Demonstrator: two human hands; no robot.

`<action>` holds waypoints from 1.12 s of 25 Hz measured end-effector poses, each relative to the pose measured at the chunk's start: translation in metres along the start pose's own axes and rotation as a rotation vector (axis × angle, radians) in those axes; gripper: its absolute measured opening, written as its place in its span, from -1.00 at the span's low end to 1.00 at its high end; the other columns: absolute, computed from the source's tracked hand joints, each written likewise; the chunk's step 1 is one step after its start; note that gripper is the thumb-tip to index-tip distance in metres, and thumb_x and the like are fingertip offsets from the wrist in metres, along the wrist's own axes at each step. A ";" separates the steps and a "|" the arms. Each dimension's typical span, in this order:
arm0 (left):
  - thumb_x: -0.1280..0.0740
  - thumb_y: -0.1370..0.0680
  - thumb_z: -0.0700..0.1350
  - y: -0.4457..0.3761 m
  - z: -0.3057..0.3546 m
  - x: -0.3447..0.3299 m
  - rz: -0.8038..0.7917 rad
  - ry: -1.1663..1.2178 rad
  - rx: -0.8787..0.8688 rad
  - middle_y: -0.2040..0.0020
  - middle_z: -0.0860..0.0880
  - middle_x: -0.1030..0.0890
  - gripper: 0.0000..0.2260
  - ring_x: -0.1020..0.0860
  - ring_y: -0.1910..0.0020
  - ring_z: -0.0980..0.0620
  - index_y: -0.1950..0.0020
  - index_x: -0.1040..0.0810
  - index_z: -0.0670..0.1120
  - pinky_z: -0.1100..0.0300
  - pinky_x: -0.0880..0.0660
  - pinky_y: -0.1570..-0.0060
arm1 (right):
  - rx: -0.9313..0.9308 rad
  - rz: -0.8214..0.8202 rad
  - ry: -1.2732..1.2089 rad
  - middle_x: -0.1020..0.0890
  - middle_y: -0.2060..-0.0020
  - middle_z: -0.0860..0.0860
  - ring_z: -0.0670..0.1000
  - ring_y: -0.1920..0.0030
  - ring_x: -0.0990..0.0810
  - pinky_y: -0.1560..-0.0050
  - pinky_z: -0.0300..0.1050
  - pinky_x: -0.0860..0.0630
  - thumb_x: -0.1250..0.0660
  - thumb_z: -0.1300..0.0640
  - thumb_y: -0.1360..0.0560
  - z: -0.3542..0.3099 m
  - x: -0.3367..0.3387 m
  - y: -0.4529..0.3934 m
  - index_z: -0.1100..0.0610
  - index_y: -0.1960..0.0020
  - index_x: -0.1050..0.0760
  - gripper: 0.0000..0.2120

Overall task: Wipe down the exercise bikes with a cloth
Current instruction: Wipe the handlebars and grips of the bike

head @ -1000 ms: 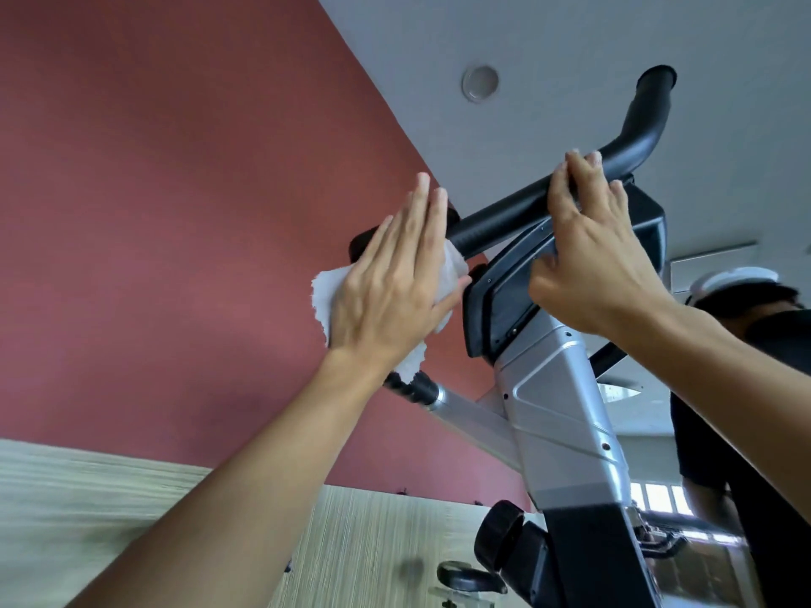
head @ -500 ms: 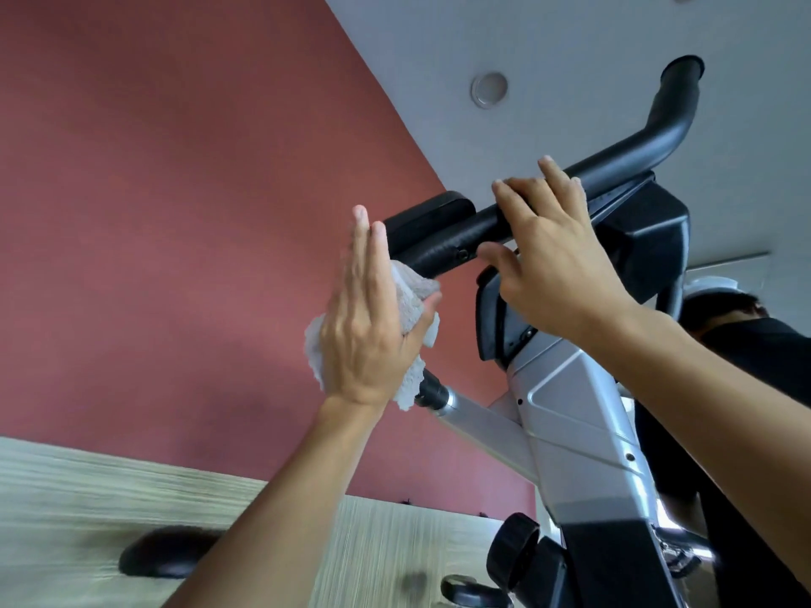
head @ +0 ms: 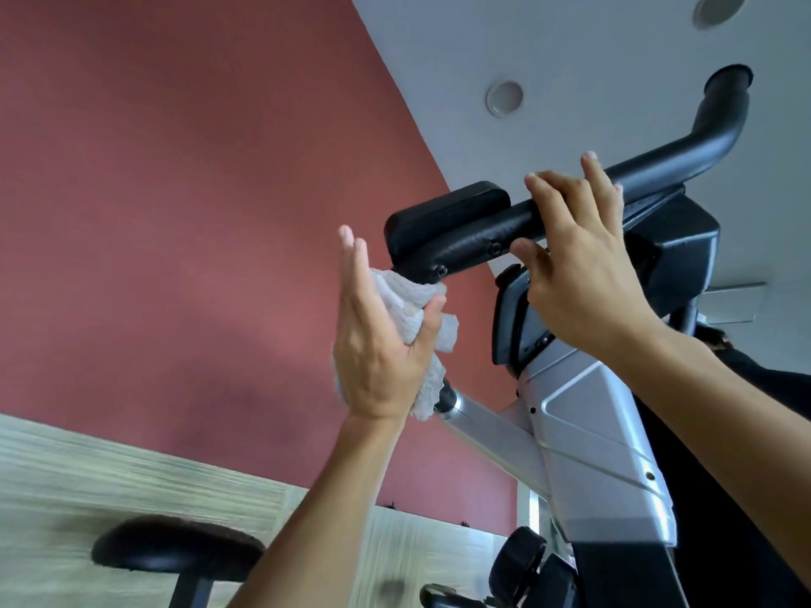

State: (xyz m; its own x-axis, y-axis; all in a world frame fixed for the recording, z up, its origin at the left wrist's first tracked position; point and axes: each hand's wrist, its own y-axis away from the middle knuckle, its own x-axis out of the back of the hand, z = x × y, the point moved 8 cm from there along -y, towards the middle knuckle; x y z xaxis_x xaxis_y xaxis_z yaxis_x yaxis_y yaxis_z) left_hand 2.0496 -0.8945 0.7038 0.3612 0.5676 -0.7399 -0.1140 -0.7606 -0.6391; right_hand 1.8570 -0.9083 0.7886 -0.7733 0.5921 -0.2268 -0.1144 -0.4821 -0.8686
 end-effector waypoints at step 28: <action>-0.36 -0.61 0.10 -0.079 0.072 -0.021 -0.456 -0.065 0.026 -0.42 -0.11 -0.47 -0.43 -0.47 -0.36 -0.14 -0.51 -0.33 -0.16 -0.01 -0.42 -0.32 | -0.024 -0.305 0.019 -0.41 -0.42 0.08 0.19 -0.50 -0.22 -0.50 0.08 -0.19 -0.26 0.26 -0.58 0.001 0.037 -0.021 0.08 -0.55 -0.32 -0.46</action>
State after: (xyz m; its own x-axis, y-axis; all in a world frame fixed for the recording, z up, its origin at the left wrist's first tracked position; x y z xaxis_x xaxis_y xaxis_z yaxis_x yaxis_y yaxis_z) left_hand 1.9840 -0.8237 0.7543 0.3213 0.8618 -0.3925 0.0195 -0.4204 -0.9071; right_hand 1.8301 -0.8772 0.7988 -0.6937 0.7193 0.0381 -0.3246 -0.2649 -0.9080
